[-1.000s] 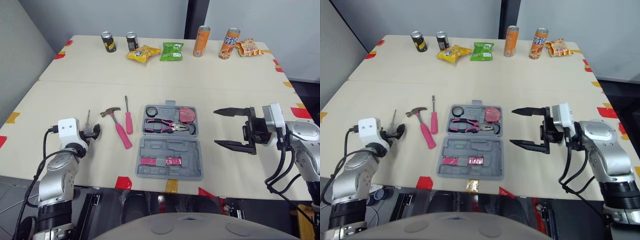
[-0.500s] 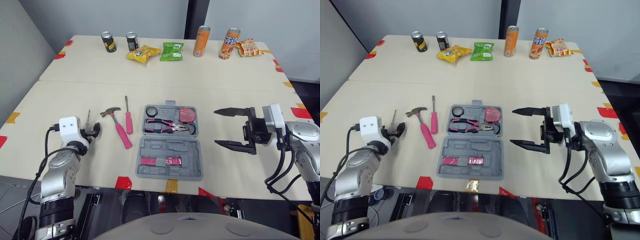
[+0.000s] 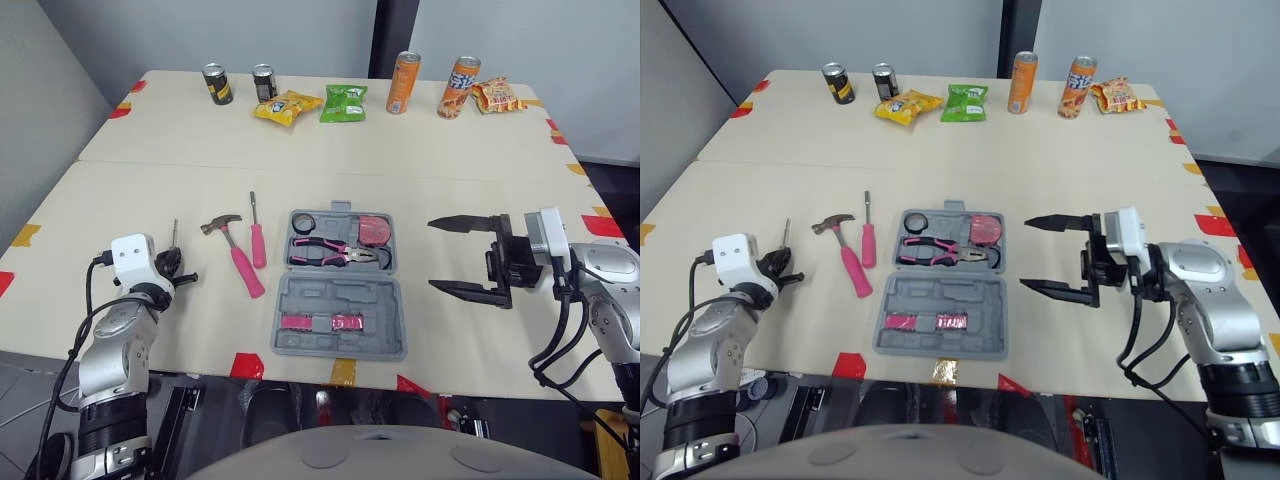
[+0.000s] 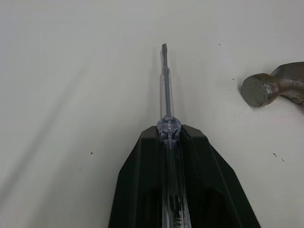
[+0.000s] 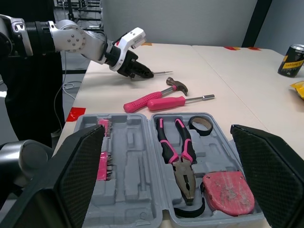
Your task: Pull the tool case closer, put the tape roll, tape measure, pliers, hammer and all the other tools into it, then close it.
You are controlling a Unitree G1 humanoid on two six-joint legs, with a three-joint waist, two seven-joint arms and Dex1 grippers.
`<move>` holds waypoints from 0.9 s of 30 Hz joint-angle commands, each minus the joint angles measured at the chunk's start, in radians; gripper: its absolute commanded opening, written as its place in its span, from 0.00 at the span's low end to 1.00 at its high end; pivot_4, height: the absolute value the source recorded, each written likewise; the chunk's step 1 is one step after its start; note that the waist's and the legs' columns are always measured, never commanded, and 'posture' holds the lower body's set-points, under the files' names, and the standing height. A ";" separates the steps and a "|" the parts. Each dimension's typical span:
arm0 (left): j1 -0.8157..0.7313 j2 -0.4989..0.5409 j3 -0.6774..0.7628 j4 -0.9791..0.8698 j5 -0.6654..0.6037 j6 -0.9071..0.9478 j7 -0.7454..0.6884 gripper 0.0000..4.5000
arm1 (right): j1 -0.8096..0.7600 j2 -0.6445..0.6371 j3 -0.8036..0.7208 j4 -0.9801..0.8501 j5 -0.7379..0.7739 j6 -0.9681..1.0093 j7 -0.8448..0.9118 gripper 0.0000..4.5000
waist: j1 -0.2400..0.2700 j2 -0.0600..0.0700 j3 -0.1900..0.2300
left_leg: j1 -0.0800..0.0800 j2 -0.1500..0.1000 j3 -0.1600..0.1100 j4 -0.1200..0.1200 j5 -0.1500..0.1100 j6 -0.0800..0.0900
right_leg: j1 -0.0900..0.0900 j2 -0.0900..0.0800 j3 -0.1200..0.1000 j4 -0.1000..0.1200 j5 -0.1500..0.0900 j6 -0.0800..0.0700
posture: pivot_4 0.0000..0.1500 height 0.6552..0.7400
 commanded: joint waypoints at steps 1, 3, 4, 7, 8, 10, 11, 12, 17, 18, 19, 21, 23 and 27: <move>0.043 0.069 0.022 -0.061 -0.027 -0.024 -0.098 0.02 | -0.001 0.001 -0.010 -0.007 0.003 -0.017 0.007 1.00 | -0.003 0.000 0.000 | 0.000 0.000 0.000 0.000 0.000 0.000 | 0.000 0.000 0.000 0.000 0.000 0.000 | 1.00 0.98; 0.079 0.130 0.022 -0.097 -0.045 -0.031 -0.188 0.02 | 0.000 0.000 -0.011 -0.006 0.003 -0.018 0.010 1.00 | -0.003 0.000 0.000 | 0.000 0.000 0.000 0.000 0.000 0.000 | 0.000 0.000 0.000 0.000 0.000 0.000 | 1.00 0.98; 0.098 0.163 0.024 -0.114 -0.059 -0.034 -0.241 0.02 | 0.001 0.000 -0.011 -0.005 0.003 -0.019 0.010 1.00 | -0.002 -0.001 0.000 | 0.000 0.000 0.000 0.000 0.000 0.000 | -0.001 0.000 0.000 0.000 0.000 0.000 | 1.00 0.98; 0.130 0.251 0.027 -0.144 -0.092 -0.043 -0.370 0.02 | -0.001 0.002 -0.008 -0.005 0.003 -0.019 0.010 1.00 | -0.002 0.000 0.001 | 0.001 0.000 0.000 0.000 0.000 0.000 | -0.001 0.000 0.000 0.000 0.000 0.000 | 1.00 0.98; 0.142 0.293 0.022 -0.159 -0.103 -0.047 -0.434 0.02 | 0.000 0.003 -0.008 -0.005 0.003 -0.020 0.011 1.00 | -0.001 -0.001 0.001 | 0.001 0.000 0.000 0.000 0.000 0.000 | -0.001 0.000 0.000 0.000 0.000 0.000 | 1.00 0.98; 0.155 0.349 0.011 -0.170 -0.115 -0.063 -0.524 0.02 | 0.000 0.004 -0.007 -0.004 0.003 -0.021 0.011 1.00 | -0.001 -0.001 0.001 | 0.001 0.000 0.000 -0.001 0.000 0.000 | -0.001 0.000 0.000 -0.001 0.000 0.000 | 1.00 0.98; 0.160 0.376 0.001 -0.178 -0.121 -0.081 -0.579 0.02 | 0.001 0.003 -0.007 -0.003 0.004 -0.021 0.012 1.00 | -0.001 -0.001 0.001 | 0.001 0.000 0.001 -0.001 0.000 0.000 | -0.001 0.000 0.000 -0.001 0.000 0.000 | 1.00 0.98; 0.160 0.404 -0.015 -0.181 -0.123 -0.099 -0.635 0.02 | 0.002 0.003 -0.007 -0.003 0.004 -0.022 0.013 1.00 | -0.001 -0.001 0.001 | 0.001 0.000 0.001 -0.001 0.000 0.000 | -0.002 0.000 0.000 -0.001 0.000 0.000 | 1.00 0.98; 0.119 0.527 -0.131 -0.228 -0.129 -0.121 -0.858 0.02 | 0.007 -0.001 -0.013 0.006 0.003 -0.028 0.018 1.00 | -0.002 0.000 0.002 | 0.002 0.000 0.001 -0.002 0.000 0.000 | -0.003 0.000 0.001 0.000 0.000 0.000 | 1.00 0.98; 0.098 0.544 -0.163 -0.234 -0.119 -0.139 -0.893 0.02 | 0.009 -0.002 -0.014 0.008 0.002 -0.030 0.019 1.00 | -0.001 0.000 0.002 | 0.002 0.000 0.001 -0.002 0.000 0.000 | -0.003 0.000 0.001 0.000 0.000 0.000 | 1.00 0.98; 0.083 0.553 -0.182 -0.233 -0.113 -0.155 -0.912 0.02 | 0.010 -0.002 -0.014 0.009 0.001 -0.032 0.020 1.00 | -0.001 0.000 0.002 | 0.002 0.000 0.001 -0.002 0.000 0.000 | -0.003 0.000 0.001 0.000 0.000 0.000 | 1.00 0.98; 0.019 0.575 -0.258 -0.227 -0.073 -0.188 -0.954 0.02 | 0.019 -0.007 -0.017 0.010 -0.003 -0.036 0.023 1.00 | -0.002 0.000 0.002 | 0.002 0.000 0.002 -0.002 0.000 0.000 | -0.003 0.000 0.001 0.001 0.000 0.000 | 1.00 0.98; -0.056 0.591 -0.336 -0.230 -0.041 -0.184 -0.987 0.02 | 0.025 -0.011 -0.023 0.009 -0.005 -0.039 0.024 1.00 | -0.002 0.000 0.002 | 0.002 0.000 0.002 -0.002 0.000 0.000 | -0.003 0.000 0.001 0.001 0.000 0.000 | 1.00 0.98; -0.181 0.597 -0.474 -0.243 0.037 -0.155 -1.004 0.02 | 0.034 -0.013 -0.034 0.007 -0.010 -0.044 0.015 1.00 | -0.007 0.000 0.002 | 0.002 0.000 0.003 -0.002 0.000 0.000 | -0.004 0.000 0.002 0.002 0.000 0.000 | 1.00 0.98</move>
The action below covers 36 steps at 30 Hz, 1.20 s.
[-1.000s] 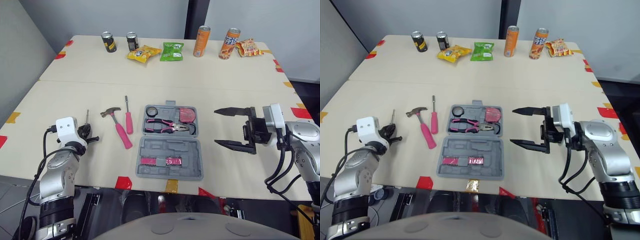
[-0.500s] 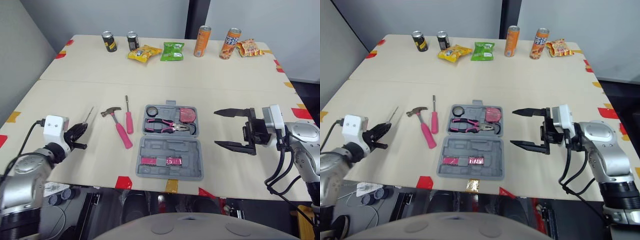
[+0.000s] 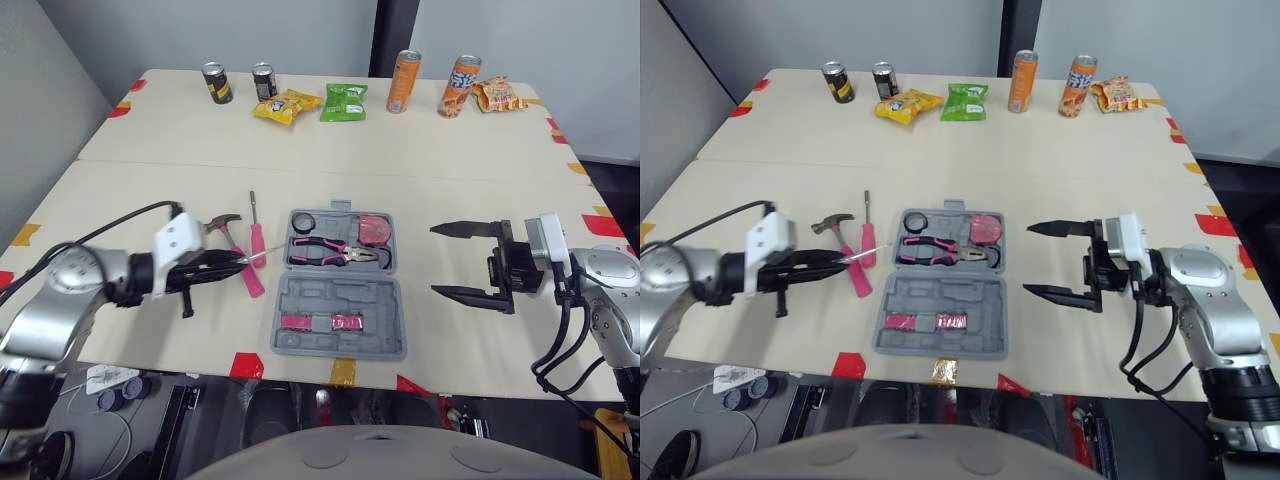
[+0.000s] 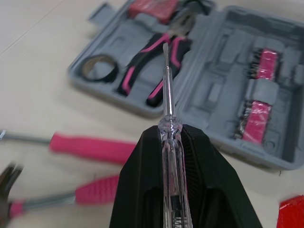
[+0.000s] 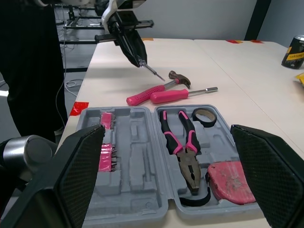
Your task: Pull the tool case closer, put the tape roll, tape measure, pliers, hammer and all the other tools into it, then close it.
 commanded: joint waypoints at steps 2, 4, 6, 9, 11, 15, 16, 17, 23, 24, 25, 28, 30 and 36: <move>-0.121 0.018 -0.171 -0.041 0.151 -0.020 -0.026 0.02 | 0.017 -0.010 -0.037 -0.018 -0.001 -0.023 -0.007 1.00 | -0.002 0.000 0.000 | -0.001 0.000 0.000 0.000 0.000 0.000 | 0.000 0.000 0.000 0.001 0.000 0.000 | 1.00 0.98; -0.169 -0.006 -0.220 -0.059 0.157 0.040 -0.021 0.02 | 0.024 -0.009 -0.039 -0.020 -0.005 -0.028 -0.012 1.00 | -0.001 0.000 0.000 | -0.001 0.000 0.000 0.000 0.000 0.000 | 0.000 0.000 0.001 0.002 0.000 0.000 | 1.00 0.98; -0.207 -0.029 -0.261 -0.076 0.152 0.105 -0.020 0.02 | 0.033 -0.008 -0.041 -0.024 -0.007 -0.033 -0.018 1.00 | -0.001 0.000 0.000 | -0.001 0.000 0.000 0.001 0.000 0.000 | 0.000 0.000 0.001 0.002 0.000 0.000 | 1.00 0.98; -0.249 -0.054 -0.309 -0.078 0.174 0.161 -0.008 0.02 | 0.044 -0.009 -0.046 -0.029 -0.007 -0.035 -0.025 1.00 | -0.001 0.000 0.000 | -0.001 0.000 0.000 0.001 0.000 0.000 | 0.000 0.000 0.001 0.003 0.000 -0.001 | 1.00 0.98; -0.276 -0.060 -0.345 -0.086 0.190 0.202 -0.011 0.02 | 0.055 -0.014 -0.052 -0.032 -0.008 -0.039 -0.025 1.00 | 0.000 0.000 0.000 | -0.001 0.000 0.000 0.001 0.000 -0.001 | 0.000 0.000 0.001 0.004 0.000 -0.001 | 1.00 0.98; -0.320 -0.072 -0.399 -0.107 0.195 0.284 -0.020 0.02 | 0.072 -0.024 -0.068 -0.029 -0.009 -0.045 -0.024 1.00 | 0.005 0.000 0.000 | -0.001 0.000 0.000 0.001 0.000 -0.001 | 0.000 0.000 0.001 0.003 0.000 -0.001 | 1.00 0.98; -0.331 -0.081 -0.410 -0.109 0.198 0.297 -0.015 0.02 | 0.076 -0.027 -0.073 -0.026 -0.011 -0.048 -0.022 1.00 | 0.006 0.000 0.000 | -0.001 0.000 0.000 0.001 0.000 -0.001 | 0.000 0.000 0.001 0.003 0.000 -0.001 | 1.00 0.98; -0.342 -0.088 -0.423 -0.108 0.205 0.301 -0.012 0.02 | 0.080 -0.030 -0.077 -0.024 -0.012 -0.050 -0.019 1.00 | 0.008 0.000 0.000 | -0.001 0.000 0.000 0.001 0.000 -0.001 | 0.000 0.000 0.001 0.003 0.000 -0.001 | 1.00 0.98; -0.378 -0.139 -0.485 -0.086 0.242 0.310 0.004 0.02 | 0.101 -0.052 -0.087 0.000 -0.025 -0.071 0.000 1.00 | 0.017 0.000 0.000 | -0.001 -0.001 0.000 0.002 0.000 -0.001 | 0.001 0.000 0.001 0.003 0.000 -0.001 | 1.00 0.98; -0.382 -0.144 -0.492 -0.080 0.248 0.307 0.006 0.02 | 0.102 -0.055 -0.087 0.003 -0.028 -0.074 0.003 1.00 | 0.018 0.000 0.000 | -0.001 -0.001 0.000 0.002 0.000 -0.001 | 0.001 0.000 0.001 0.003 0.000 -0.001 | 1.00 0.98; -0.387 -0.150 -0.500 -0.075 0.253 0.307 0.005 0.02 | 0.103 -0.057 -0.089 0.007 -0.028 -0.076 0.004 1.00 | 0.018 0.000 0.000 | -0.001 -0.001 0.000 0.002 0.000 -0.001 | 0.001 0.000 0.001 0.003 0.000 -0.001 | 1.00 0.98; -0.406 -0.172 -0.521 -0.053 0.267 0.313 0.008 0.02 | 0.102 -0.064 -0.092 0.016 -0.028 -0.083 0.006 1.00 | 0.020 0.000 0.000 | -0.001 -0.001 0.000 0.002 0.000 -0.001 | 0.001 0.000 0.001 0.003 0.000 -0.001 | 1.00 0.98; -0.417 -0.183 -0.534 -0.046 0.274 0.322 0.006 0.02 | 0.102 -0.065 -0.092 0.018 -0.028 -0.085 0.005 1.00 | 0.021 0.000 0.000 | -0.001 -0.001 0.000 0.002 0.000 -0.001 | 0.001 0.000 0.001 0.003 0.000 -0.001 | 1.00 0.98; -0.432 -0.196 -0.549 -0.032 0.295 0.327 0.011 0.02 | 0.112 -0.066 -0.094 0.011 -0.027 -0.089 0.002 1.00 | 0.027 0.000 0.000 | -0.001 -0.001 0.000 0.002 0.000 -0.002 | 0.001 0.000 0.001 0.004 0.000 -0.001 | 1.00 0.98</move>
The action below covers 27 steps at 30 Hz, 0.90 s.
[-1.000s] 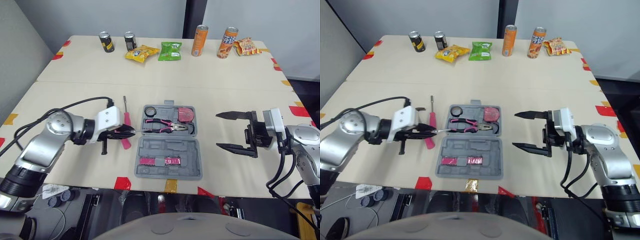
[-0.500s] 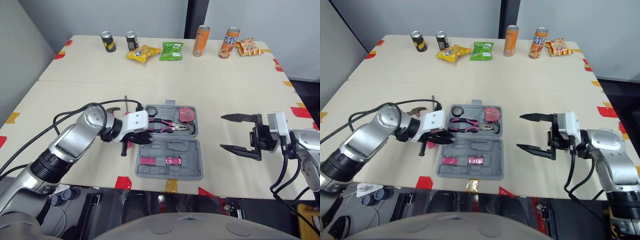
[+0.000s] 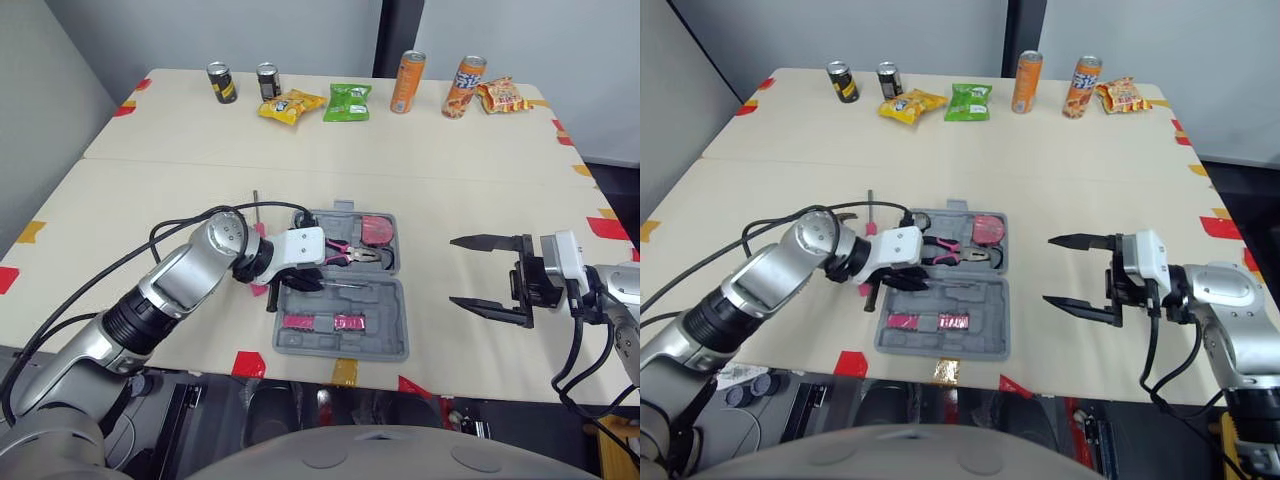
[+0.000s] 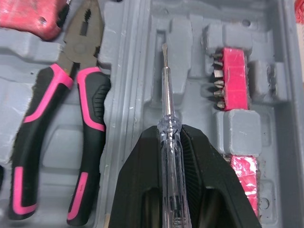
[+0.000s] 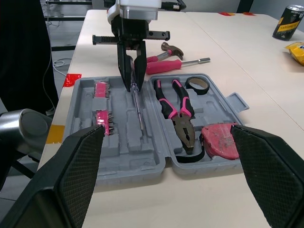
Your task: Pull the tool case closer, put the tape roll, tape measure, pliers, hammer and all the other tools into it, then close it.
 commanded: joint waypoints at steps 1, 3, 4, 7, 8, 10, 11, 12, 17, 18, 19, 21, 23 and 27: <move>-0.016 -0.002 0.003 -0.005 0.008 0.007 0.000 0.02 | 0.005 -0.013 -0.036 -0.020 0.006 -0.016 0.000 1.00 | 0.002 0.000 0.000 | 0.000 0.000 0.000 0.000 0.000 0.000 | 0.000 0.000 0.000 0.000 0.000 0.000 | 1.00 0.98; -0.016 -0.003 -0.004 -0.009 0.010 0.014 -0.006 0.02 | 0.007 -0.011 -0.036 -0.024 0.006 -0.016 -0.004 1.00 | 0.004 0.000 0.000 | 0.000 0.000 0.000 0.000 0.000 0.000 | 0.000 0.000 0.000 0.000 0.000 0.000 | 1.00 0.98; -0.019 -0.006 -0.010 -0.005 0.015 0.015 -0.005 0.02 | 0.008 -0.009 -0.034 -0.026 0.005 -0.017 -0.006 1.00 | 0.005 0.000 0.000 | 0.000 0.000 0.000 0.000 0.000 0.000 | 0.000 0.000 0.000 0.000 0.000 0.000 | 1.00 0.98; -0.026 -0.011 -0.023 0.012 0.033 0.003 -0.003 0.02 | 0.010 -0.007 -0.030 -0.031 0.004 -0.017 -0.011 1.00 | 0.009 0.000 0.000 | 0.000 0.000 0.000 0.000 0.000 0.000 | 0.000 0.000 0.000 0.001 0.000 0.000 | 1.00 0.98; -0.029 -0.019 -0.027 0.021 0.037 0.006 0.000 0.02 | 0.010 -0.006 -0.028 -0.032 0.004 -0.017 -0.013 1.00 | 0.011 0.000 0.000 | 0.000 0.000 0.000 0.000 0.000 0.000 | 0.000 0.000 0.000 0.001 0.000 0.000 | 1.00 0.98; -0.036 -0.028 -0.038 0.036 0.049 -0.005 0.001 0.02 | 0.009 -0.004 -0.024 -0.033 0.003 -0.018 -0.017 1.00 | 0.013 0.000 0.000 | 0.000 0.000 0.000 0.000 0.000 -0.001 | 0.000 0.000 0.000 0.001 0.000 0.000 | 1.00 0.98; -0.038 -0.035 -0.040 0.041 0.050 -0.002 0.001 0.02 | 0.010 -0.003 -0.023 -0.035 0.002 -0.018 -0.019 1.00 | 0.014 0.000 0.000 | 0.000 0.000 0.000 0.000 0.000 -0.001 | 0.000 0.000 0.000 0.001 0.000 0.000 | 1.00 0.98; -0.039 -0.039 -0.041 0.043 0.051 0.000 0.000 0.02 | 0.010 -0.002 -0.022 -0.036 0.002 -0.018 -0.021 1.00 | 0.015 0.001 0.000 | 0.000 0.000 0.000 0.000 0.000 -0.001 | 0.000 0.000 0.000 0.001 0.000 0.000 | 1.00 0.98; -0.045 -0.062 -0.045 0.047 0.051 0.001 -0.007 0.02 | 0.013 0.001 -0.018 -0.047 0.002 -0.015 -0.031 1.00 | 0.016 0.001 -0.001 | 0.000 0.000 0.000 0.000 0.000 -0.001 | 0.001 0.000 0.000 0.001 0.000 0.000 | 1.00 0.98; -0.047 -0.067 -0.046 0.049 0.051 0.001 -0.007 0.02 | 0.014 0.001 -0.018 -0.049 0.002 -0.014 -0.034 1.00 | 0.016 0.001 -0.001 | 0.000 0.000 0.000 0.000 0.000 -0.001 | 0.001 0.000 0.000 0.001 0.000 0.000 | 1.00 0.98; -0.049 -0.073 -0.048 0.052 0.053 0.001 -0.007 0.02 | 0.015 0.002 -0.018 -0.051 0.002 -0.013 -0.037 1.00 | 0.017 0.001 -0.001 | 0.000 0.000 0.000 0.000 0.000 -0.001 | 0.001 0.000 0.000 0.001 0.000 0.000 | 1.00 0.98; -0.051 -0.082 -0.049 0.057 0.056 0.000 -0.007 0.02 | 0.018 0.003 -0.017 -0.056 0.002 -0.012 -0.042 1.00 | 0.016 0.001 -0.001 | 0.000 0.000 0.000 0.000 0.000 -0.001 | 0.001 0.000 0.000 0.001 0.000 0.000 | 1.00 0.98; -0.054 -0.088 -0.053 0.067 0.061 -0.007 -0.006 0.02 | 0.020 0.004 -0.017 -0.060 0.002 -0.011 -0.047 1.00 | 0.016 0.001 -0.001 | 0.000 0.000 0.000 0.000 0.000 -0.001 | 0.001 0.000 0.000 0.001 0.000 0.000 | 1.00 0.98; -0.055 -0.099 -0.055 0.076 0.068 -0.012 -0.006 0.02 | 0.024 0.005 -0.017 -0.066 0.002 -0.010 -0.051 1.00 | 0.016 0.001 -0.001 | 0.000 0.000 0.000 0.000 0.000 -0.001 | 0.001 0.000 0.000 0.001 0.000 0.000 | 1.00 0.98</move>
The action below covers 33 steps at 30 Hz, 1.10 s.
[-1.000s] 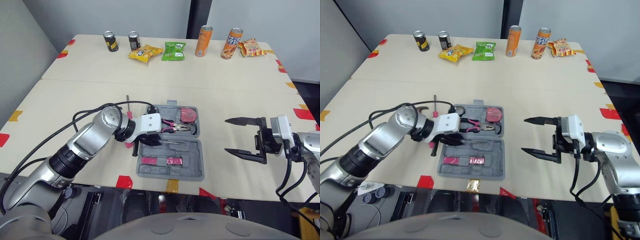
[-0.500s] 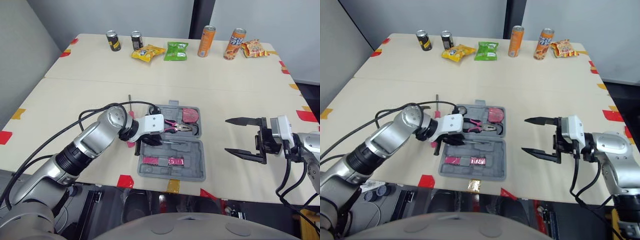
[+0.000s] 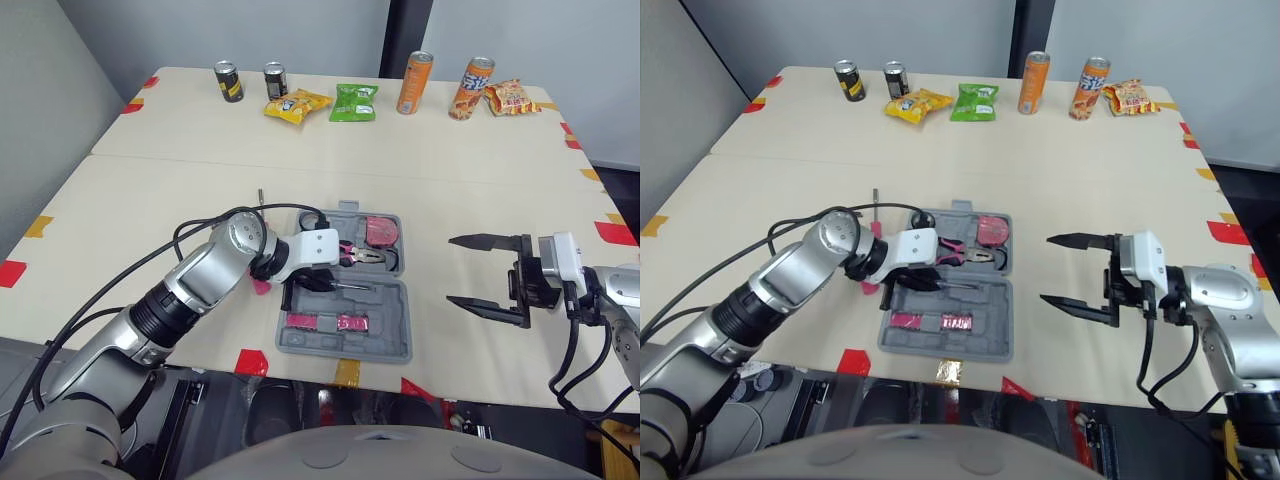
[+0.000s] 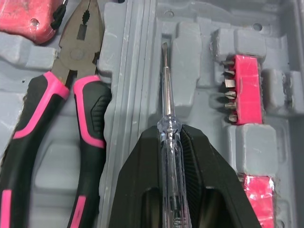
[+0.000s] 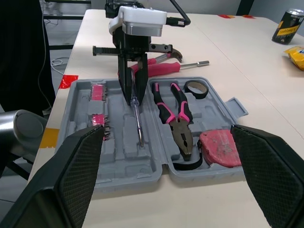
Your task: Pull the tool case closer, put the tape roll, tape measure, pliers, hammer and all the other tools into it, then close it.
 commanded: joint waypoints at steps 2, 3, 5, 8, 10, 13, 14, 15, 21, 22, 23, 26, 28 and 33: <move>-0.015 -0.009 -0.011 0.002 0.009 -0.007 -0.005 0.02 | 0.000 -0.001 -0.019 -0.035 0.012 -0.004 -0.006 1.00 | -0.001 0.000 0.000 | 0.000 0.000 0.000 0.000 0.000 0.000 | 0.000 0.000 0.000 0.000 0.000 0.000 | 1.00 0.98; -0.014 -0.011 -0.009 0.003 0.010 -0.012 -0.004 0.02 | 0.000 -0.002 -0.019 -0.035 0.012 -0.004 -0.006 1.00 | -0.001 0.000 0.000 | 0.000 0.000 0.000 0.000 0.000 0.000 | 0.000 0.000 0.000 0.000 0.000 0.000 | 1.00 0.98; -0.013 -0.012 -0.007 0.003 0.014 -0.019 -0.002 0.13 | 0.001 -0.003 -0.019 -0.035 0.012 -0.004 -0.006 1.00 | 0.000 0.000 0.000 | 0.000 0.000 0.000 0.000 0.000 0.000 | 0.000 0.000 0.000 0.000 0.000 0.000 | 1.00 0.98; -0.012 -0.009 -0.007 -0.001 0.024 -0.031 0.005 0.38 | 0.000 -0.004 -0.018 -0.034 0.014 -0.002 -0.006 1.00 | 0.000 0.000 0.000 | 0.000 0.000 0.000 0.000 0.000 0.000 | 0.000 0.000 0.000 0.000 0.000 0.000 | 1.00 0.98; -0.011 -0.001 -0.011 -0.014 0.028 -0.036 0.000 0.54 | -0.001 -0.003 -0.016 -0.032 0.013 -0.002 -0.004 1.00 | 0.000 0.000 0.000 | 0.000 0.000 0.000 0.000 0.000 0.000 | 0.000 0.000 0.000 0.000 0.000 0.000 | 1.00 0.98; -0.008 0.002 -0.004 -0.030 0.022 -0.025 -0.001 0.61 | -0.003 -0.002 -0.015 -0.030 0.013 -0.003 -0.004 1.00 | -0.001 0.000 0.000 | 0.000 0.000 0.000 0.000 0.000 0.000 | 0.000 0.000 0.000 0.000 0.000 0.000 | 1.00 0.98; -0.007 0.003 -0.002 -0.035 0.022 -0.023 -0.002 0.61 | -0.004 -0.001 -0.015 -0.028 0.012 -0.003 -0.003 1.00 | -0.001 0.000 0.000 | 0.000 0.000 0.000 0.000 0.000 0.000 | 0.000 0.000 0.000 0.000 0.000 0.000 | 1.00 0.98; -0.007 0.005 0.001 -0.042 0.022 -0.019 -0.002 0.61 | -0.005 -0.001 -0.014 -0.027 0.011 -0.004 -0.003 1.00 | -0.001 0.000 0.000 | 0.000 0.000 0.000 0.000 0.000 0.000 | 0.000 0.000 0.000 0.000 0.000 0.000 | 1.00 0.98; -0.011 0.008 0.025 -0.088 0.004 0.008 0.002 0.61 | -0.013 0.004 -0.004 -0.028 0.007 -0.002 -0.010 1.00 | 0.000 0.000 0.000 | 0.000 0.000 0.000 0.000 0.000 0.000 | 0.000 0.000 0.000 0.000 0.000 0.000 | 1.00 0.98; -0.012 0.009 0.033 -0.092 -0.002 0.013 0.002 0.61 | -0.015 0.004 -0.003 -0.029 0.007 -0.001 -0.011 1.00 | -0.001 0.000 0.000 | 0.000 0.000 0.000 0.000 0.000 0.000 | 0.000 0.000 0.000 0.000 0.000 0.000 | 1.00 0.98; -0.013 0.007 0.044 -0.095 -0.010 0.018 0.004 0.61 | -0.016 0.004 -0.002 -0.030 0.007 0.000 -0.012 1.00 | -0.001 0.000 0.000 | 0.000 0.000 0.000 0.000 0.000 0.000 | 0.000 0.000 0.000 0.000 0.000 0.000 | 1.00 0.98; -0.013 -0.010 0.114 -0.083 -0.060 0.020 0.019 0.55 | -0.019 0.005 0.000 -0.032 0.007 0.003 -0.015 1.00 | -0.001 0.000 0.000 | 0.000 0.000 0.000 0.000 0.000 0.000 | 0.000 0.000 0.000 0.000 0.000 0.000 | 1.00 0.98; -0.003 -0.020 0.155 -0.054 -0.084 -0.027 0.028 0.43 | -0.021 0.006 0.001 -0.034 0.008 0.006 -0.018 1.00 | -0.001 0.000 0.000 | 0.000 0.000 0.000 0.000 0.000 0.000 | 0.000 0.000 0.000 0.000 0.000 0.000 | 1.00 0.98; 0.045 -0.033 0.220 0.073 -0.129 -0.192 0.010 0.03 | -0.024 0.013 -0.002 -0.026 0.011 0.008 -0.025 1.00 | -0.001 0.001 0.000 | 0.000 0.000 0.000 0.000 0.000 0.000 | 0.000 0.000 0.000 0.000 0.000 0.000 | 1.00 0.98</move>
